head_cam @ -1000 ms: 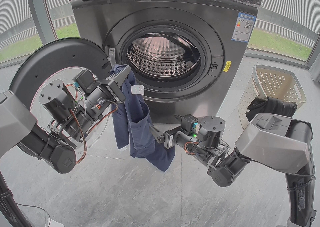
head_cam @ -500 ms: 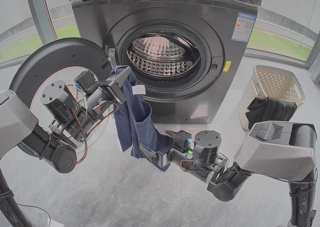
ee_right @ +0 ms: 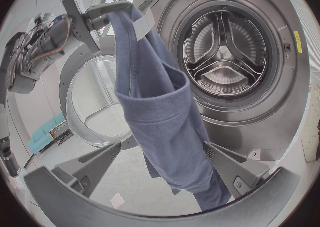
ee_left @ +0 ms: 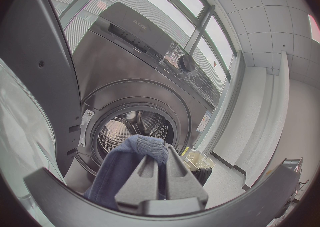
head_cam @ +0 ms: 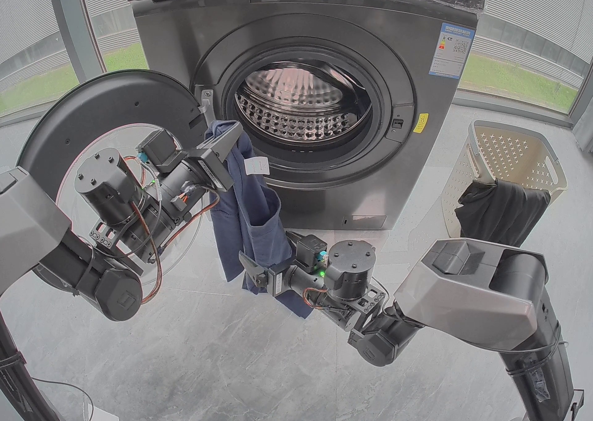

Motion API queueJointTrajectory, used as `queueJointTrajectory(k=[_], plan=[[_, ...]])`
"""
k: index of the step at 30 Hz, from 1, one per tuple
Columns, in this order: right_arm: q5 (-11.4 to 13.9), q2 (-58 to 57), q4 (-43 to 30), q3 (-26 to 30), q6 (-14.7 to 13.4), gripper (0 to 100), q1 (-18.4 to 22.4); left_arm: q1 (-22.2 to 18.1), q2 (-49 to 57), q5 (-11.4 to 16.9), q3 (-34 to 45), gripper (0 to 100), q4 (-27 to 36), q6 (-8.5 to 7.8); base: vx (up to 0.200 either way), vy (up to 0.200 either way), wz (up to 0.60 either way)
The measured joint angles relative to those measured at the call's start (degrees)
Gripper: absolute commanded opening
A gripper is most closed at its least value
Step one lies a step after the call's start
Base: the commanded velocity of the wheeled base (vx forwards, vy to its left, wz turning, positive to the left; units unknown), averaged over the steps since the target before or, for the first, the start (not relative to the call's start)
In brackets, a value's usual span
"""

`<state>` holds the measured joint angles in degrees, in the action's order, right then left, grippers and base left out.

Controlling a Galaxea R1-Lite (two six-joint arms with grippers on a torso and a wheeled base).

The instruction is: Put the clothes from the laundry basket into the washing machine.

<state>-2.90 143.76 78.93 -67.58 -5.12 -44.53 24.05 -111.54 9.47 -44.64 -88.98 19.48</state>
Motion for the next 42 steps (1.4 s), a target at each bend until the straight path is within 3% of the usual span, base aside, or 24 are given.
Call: queueJointTrajectory(k=[5, 6, 18, 32, 42], plan=[[-1.6, 2.2, 0.0, -4.2, -0.8, 100, 0.2, 0.0, 0.0, 0.0, 0.0, 0, 0.0, 0.02, 0.0, 0.0, 0.0], [-1.9, 2.6, 0.0, -4.9, -1.0, 0, 0.4, 0.0, 0.0, 0.0, 0.0, 0, 0.0, 0.02, 0.0, 0.0, 0.0], [-2.2, 1.4, 0.1, -4.9, -1.1, 0, 1.6, -0.4, -0.1, 0.0, 0.1, 0, 0.0, 0.06, 0.0, 0.0, 0.0], [-1.1, -13.1, 0.5, 5.2, -0.4, 0, 8.0, -0.9, 1.5, 0.6, 1.4, 0, 0.0, 0.52, 0.0, 0.0, 0.0], [-0.6, -31.7, 0.6, 13.0, -0.8, 0, 10.7, -0.9, 8.1, 3.5, 6.6, 0, 0.0, 0.02, 0.0, 0.0, 0.0]])
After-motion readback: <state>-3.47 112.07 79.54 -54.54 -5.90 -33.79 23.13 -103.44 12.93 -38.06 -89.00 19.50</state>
